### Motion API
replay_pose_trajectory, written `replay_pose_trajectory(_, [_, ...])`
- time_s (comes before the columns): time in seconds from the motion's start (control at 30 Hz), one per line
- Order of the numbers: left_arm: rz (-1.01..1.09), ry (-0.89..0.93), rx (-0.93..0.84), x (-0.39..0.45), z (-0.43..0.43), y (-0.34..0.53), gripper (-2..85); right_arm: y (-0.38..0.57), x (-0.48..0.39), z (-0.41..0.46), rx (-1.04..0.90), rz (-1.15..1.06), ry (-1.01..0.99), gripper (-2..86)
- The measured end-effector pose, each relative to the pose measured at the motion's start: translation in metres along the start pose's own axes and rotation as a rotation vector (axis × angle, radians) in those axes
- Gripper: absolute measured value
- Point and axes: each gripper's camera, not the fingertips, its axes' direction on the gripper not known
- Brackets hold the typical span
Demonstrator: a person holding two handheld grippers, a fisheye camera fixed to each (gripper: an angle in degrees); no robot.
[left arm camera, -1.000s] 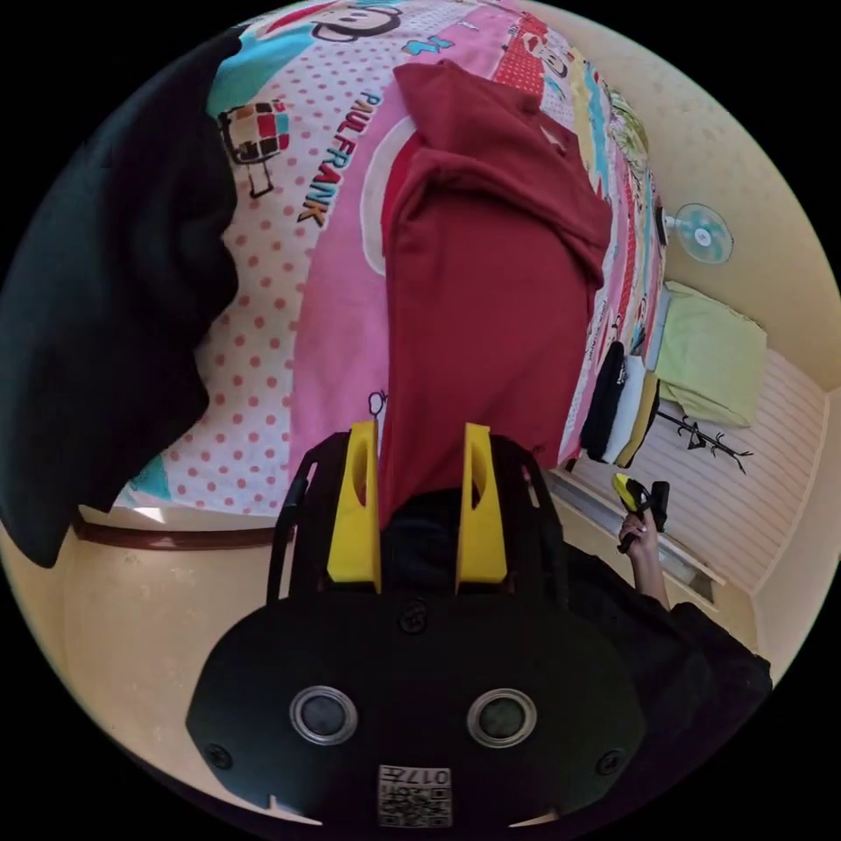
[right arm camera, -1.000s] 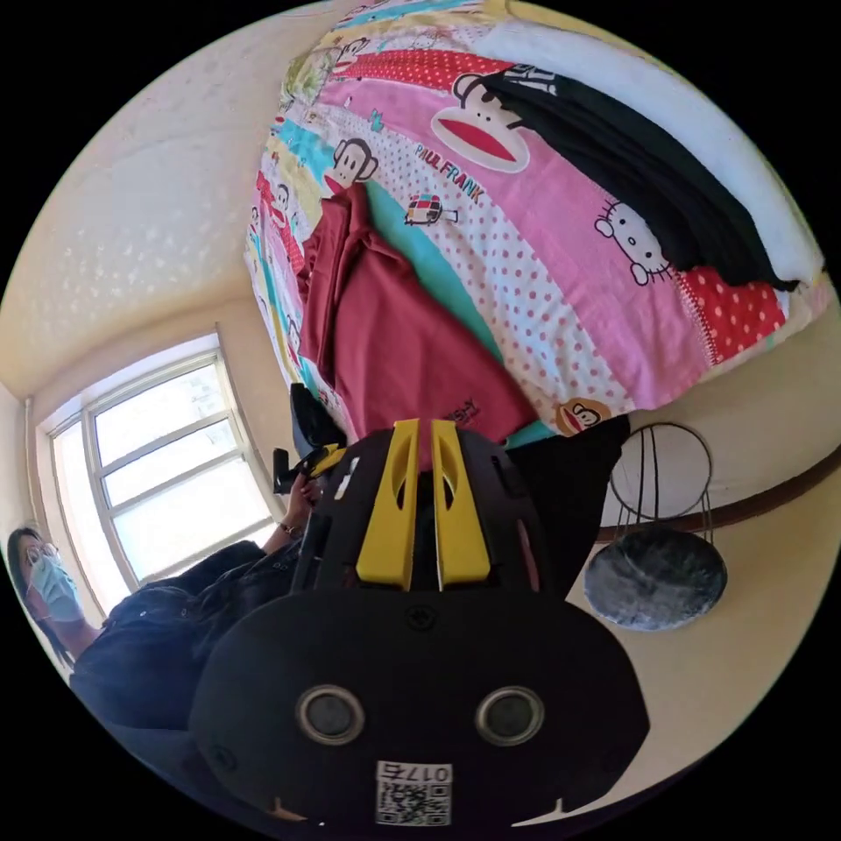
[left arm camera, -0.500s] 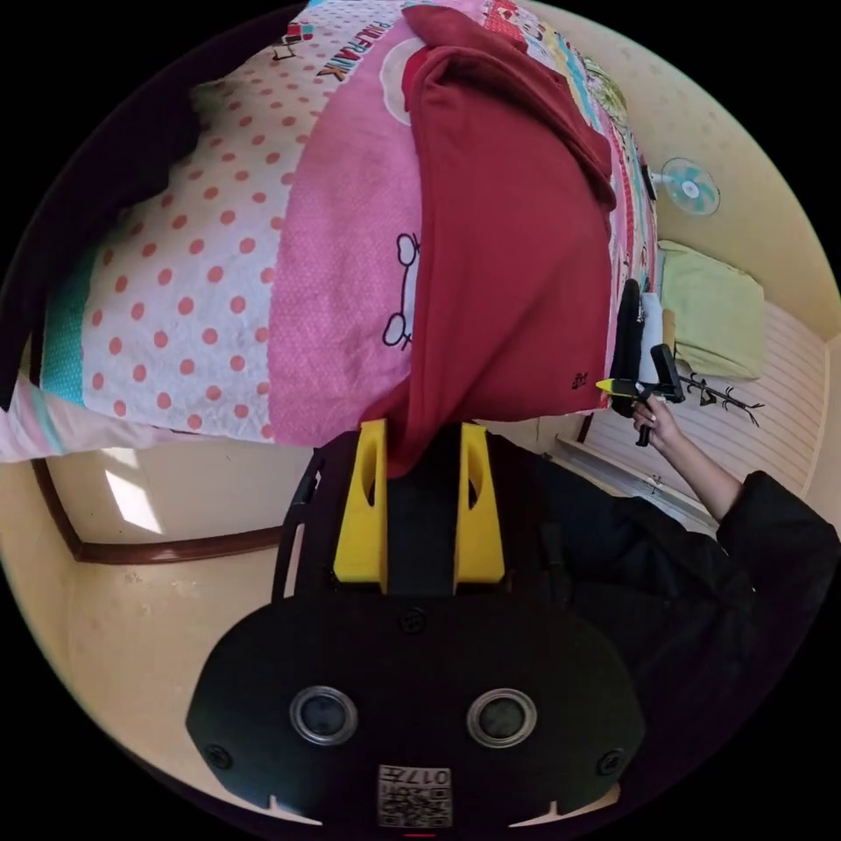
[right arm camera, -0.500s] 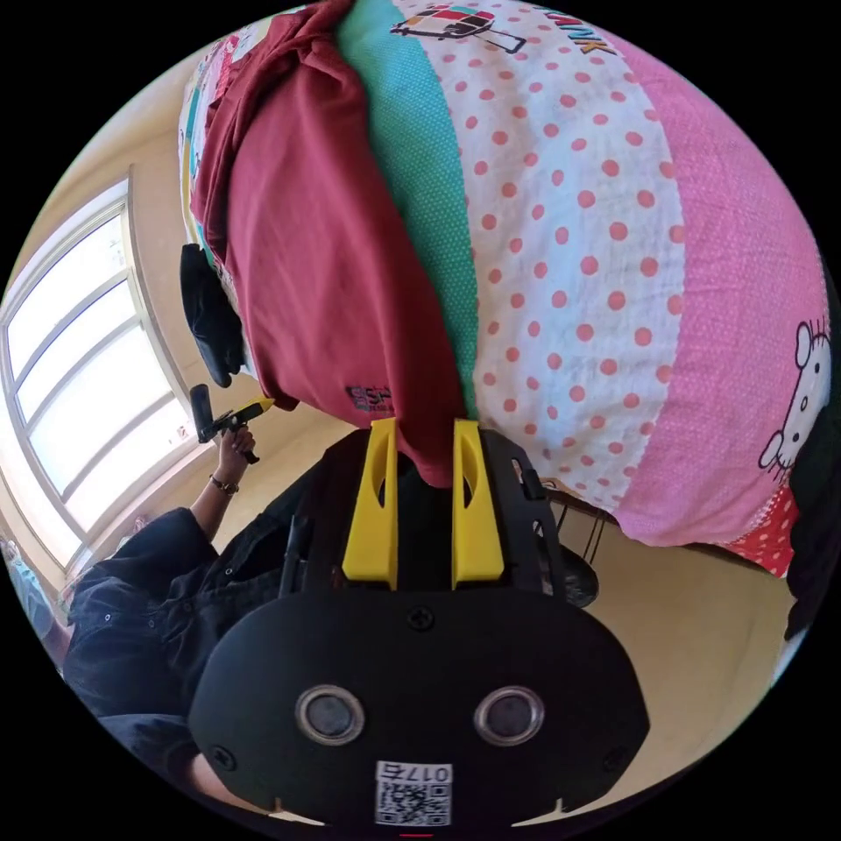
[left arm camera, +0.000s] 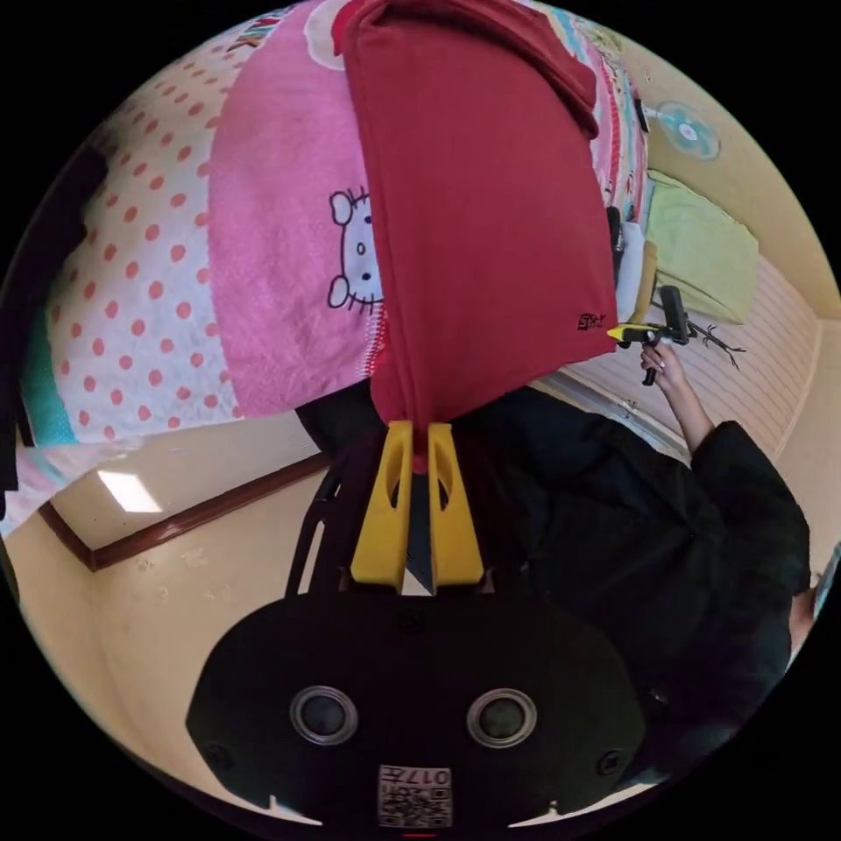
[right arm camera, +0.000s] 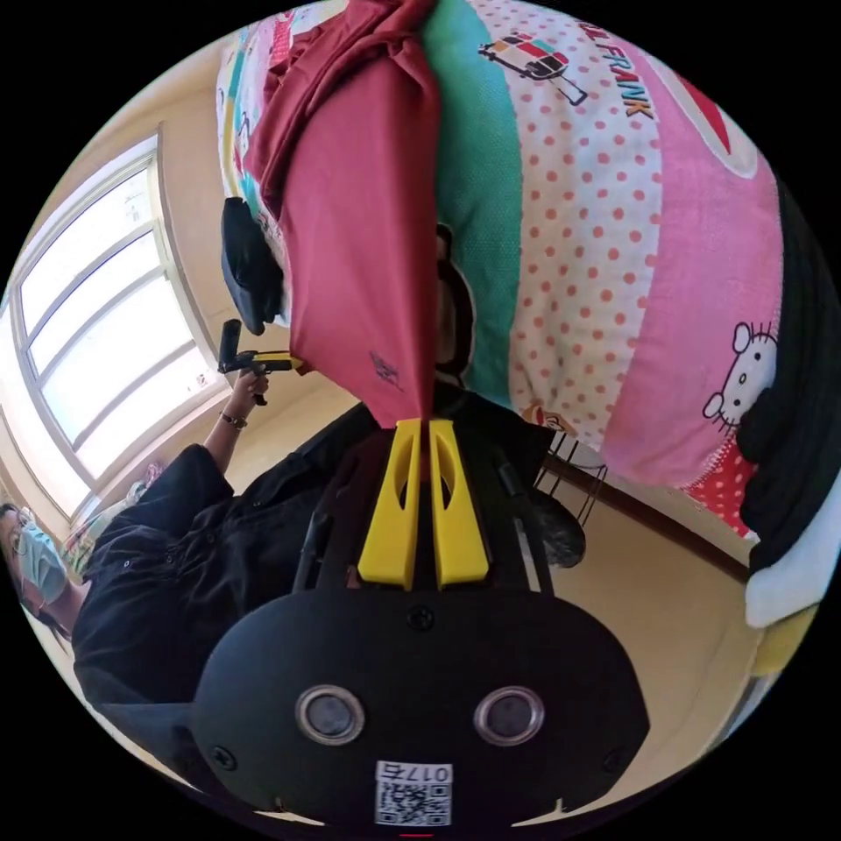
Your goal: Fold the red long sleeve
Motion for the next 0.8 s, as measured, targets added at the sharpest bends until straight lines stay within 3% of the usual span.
replay_pose_trajectory(0.17, [0.038, 0.224, 0.187, 0.055, -0.066, 0.078, 1.8, 0.081, -0.031, -0.067, 0.110, -0.035, -0.110, 1.4])
replay_pose_trajectory(0.3, [-0.031, 0.417, 0.125, 0.059, -0.041, 0.107, 2.1, 0.121, -0.021, -0.060, 0.016, 0.044, -0.090, 1.4])
replay_pose_trajectory(0.4, [-0.121, 0.555, 0.235, 0.042, -0.033, 0.112, 2.2, 0.127, -0.004, -0.061, 0.061, 0.064, -0.254, 1.4])
replay_pose_trajectory(0.5, [-0.093, 0.643, 0.336, 0.035, -0.059, 0.080, 2.4, 0.093, -0.004, -0.091, 0.186, 0.017, -0.384, 1.5])
replay_pose_trajectory(0.63, [0.019, 0.635, 0.448, 0.042, -0.135, -0.018, 3.2, -0.016, -0.031, -0.151, 0.288, -0.078, -0.285, 1.5])
replay_pose_trajectory(0.8, [-0.099, 0.603, 0.768, 0.019, -0.226, -0.100, 8.9, -0.126, -0.054, -0.203, 0.503, -0.118, -0.339, 1.6])
